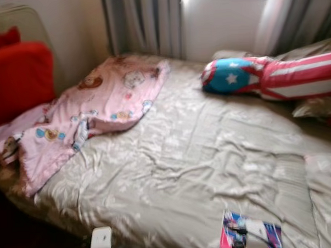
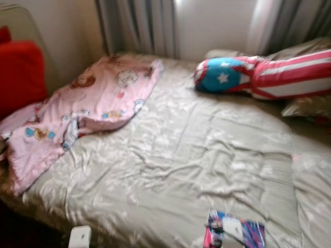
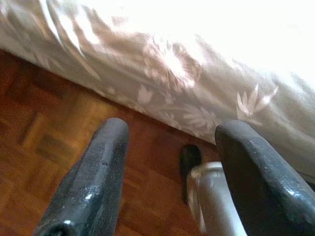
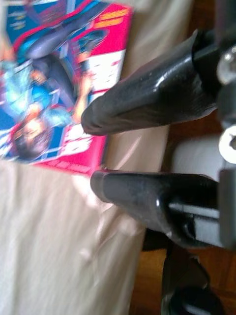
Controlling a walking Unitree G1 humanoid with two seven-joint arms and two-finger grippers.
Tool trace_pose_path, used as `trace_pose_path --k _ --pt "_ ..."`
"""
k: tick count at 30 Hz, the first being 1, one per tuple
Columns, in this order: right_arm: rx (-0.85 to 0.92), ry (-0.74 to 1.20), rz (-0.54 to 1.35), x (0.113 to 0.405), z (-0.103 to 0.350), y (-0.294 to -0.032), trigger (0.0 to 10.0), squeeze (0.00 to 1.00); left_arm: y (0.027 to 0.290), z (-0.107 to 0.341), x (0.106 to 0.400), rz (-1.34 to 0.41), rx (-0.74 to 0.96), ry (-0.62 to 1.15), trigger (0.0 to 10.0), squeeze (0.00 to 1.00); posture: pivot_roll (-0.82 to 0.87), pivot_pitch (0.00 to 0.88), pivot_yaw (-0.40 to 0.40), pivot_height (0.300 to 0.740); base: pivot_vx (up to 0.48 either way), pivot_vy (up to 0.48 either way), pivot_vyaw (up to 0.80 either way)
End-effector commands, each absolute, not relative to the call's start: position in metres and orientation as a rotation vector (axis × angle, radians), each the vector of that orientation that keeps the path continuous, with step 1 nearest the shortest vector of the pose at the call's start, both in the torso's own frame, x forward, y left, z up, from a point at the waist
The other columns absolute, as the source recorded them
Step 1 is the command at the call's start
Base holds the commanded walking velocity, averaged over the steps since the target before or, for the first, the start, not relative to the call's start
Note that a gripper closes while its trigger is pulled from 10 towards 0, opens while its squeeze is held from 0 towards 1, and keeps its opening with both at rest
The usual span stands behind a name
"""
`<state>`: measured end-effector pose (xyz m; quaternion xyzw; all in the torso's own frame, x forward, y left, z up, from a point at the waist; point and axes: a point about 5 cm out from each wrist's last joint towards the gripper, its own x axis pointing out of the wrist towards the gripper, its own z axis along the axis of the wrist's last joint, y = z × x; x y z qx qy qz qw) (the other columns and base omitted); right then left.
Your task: Clean up the room
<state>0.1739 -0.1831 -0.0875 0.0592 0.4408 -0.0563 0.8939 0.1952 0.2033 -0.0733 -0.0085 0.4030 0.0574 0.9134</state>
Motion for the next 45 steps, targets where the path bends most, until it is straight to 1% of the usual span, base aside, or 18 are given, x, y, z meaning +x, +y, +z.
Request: trace_pose_path --k 1,19,31,34,40,45 --pt "0.109 0.941 -0.136 0.167 -0.090 -0.192 10.0 0.00 0.196 -0.078 0.189 0.105 -0.023 0.863 10.0 0.00 -0.03 0.000 -0.019 0.740 0.000 0.480 0.00" --pt "0.103 0.938 -0.129 0.170 -0.089 -0.187 10.0 0.00 0.196 -0.078 0.190 0.103 -0.020 0.864 10.0 0.00 -0.03 0.002 -0.018 0.740 0.000 0.480 0.00" --pt "0.109 0.946 -0.122 0.170 -0.091 -0.173 10.0 0.00 0.197 -0.078 0.189 0.100 -0.017 0.868 10.0 0.00 -0.03 0.008 -0.014 0.740 0.000 0.480 0.00" --pt "0.106 0.947 -0.113 0.173 -0.090 -0.165 10.0 0.00 0.197 -0.078 0.189 0.099 -0.017 0.869 10.0 0.00 -0.03 0.006 -0.015 0.740 0.000 0.480 0.00" --pt "0.102 0.947 -0.117 0.172 -0.090 -0.170 10.0 0.00 0.197 -0.078 0.189 0.097 -0.017 0.871 10.0 0.00 -0.03 0.006 -0.015 0.740 0.000 0.480 0.00" --pt "0.101 0.940 -0.110 0.177 -0.089 -0.165 10.0 0.00 0.196 -0.079 0.188 0.096 -0.017 0.872 10.0 0.00 -0.03 0.000 -0.015 0.740 0.000 0.480 0.00"
